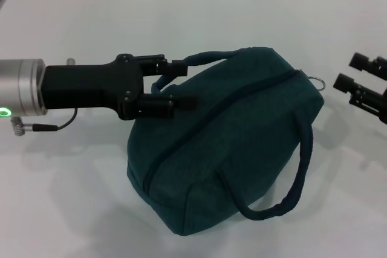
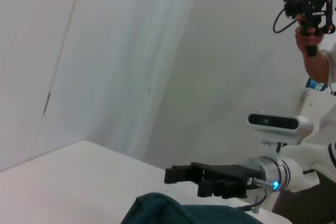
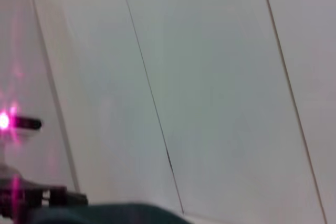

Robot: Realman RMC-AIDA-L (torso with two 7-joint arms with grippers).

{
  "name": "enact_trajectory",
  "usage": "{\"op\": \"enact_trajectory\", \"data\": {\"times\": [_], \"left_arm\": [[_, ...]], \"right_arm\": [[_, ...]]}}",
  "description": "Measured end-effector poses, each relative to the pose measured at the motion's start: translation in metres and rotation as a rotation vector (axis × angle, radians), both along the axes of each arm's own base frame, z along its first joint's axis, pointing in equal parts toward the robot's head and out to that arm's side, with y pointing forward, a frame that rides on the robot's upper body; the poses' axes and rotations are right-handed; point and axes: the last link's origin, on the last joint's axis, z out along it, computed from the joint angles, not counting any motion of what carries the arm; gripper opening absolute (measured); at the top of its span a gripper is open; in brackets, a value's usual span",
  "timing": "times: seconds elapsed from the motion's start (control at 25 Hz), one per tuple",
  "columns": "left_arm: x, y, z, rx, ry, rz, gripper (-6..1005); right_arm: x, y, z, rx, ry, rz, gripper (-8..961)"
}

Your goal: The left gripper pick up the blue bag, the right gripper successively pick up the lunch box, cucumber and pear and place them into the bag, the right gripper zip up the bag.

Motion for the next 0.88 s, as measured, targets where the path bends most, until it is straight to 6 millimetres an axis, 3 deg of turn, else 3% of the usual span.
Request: {"op": "enact_trajectory", "data": {"times": [0.2, 0.4, 0.64, 0.88], "left_arm": [[0.004, 0.000, -0.008, -0.039, 0.030, -0.024, 753], [0.006, 0.000, -0.009, -0.036, 0.022, -0.026, 753], [0.001, -0.003, -0.007, -0.018, 0.010, -0.017, 752], [-0.001, -0.003, -0.004, -0.002, 0.010, -0.016, 752]], "right_arm": [[-0.013, 0.024, -0.018, 0.026, -0.067, -0.002, 644], [-0.021, 0.040, -0.035, 0.034, -0.140, -0.005, 645], [-0.017, 0.047, -0.045, 0.021, -0.190, -0.048, 644], [-0.008, 0.046, -0.042, 0.049, -0.202, -0.084, 642]]}}
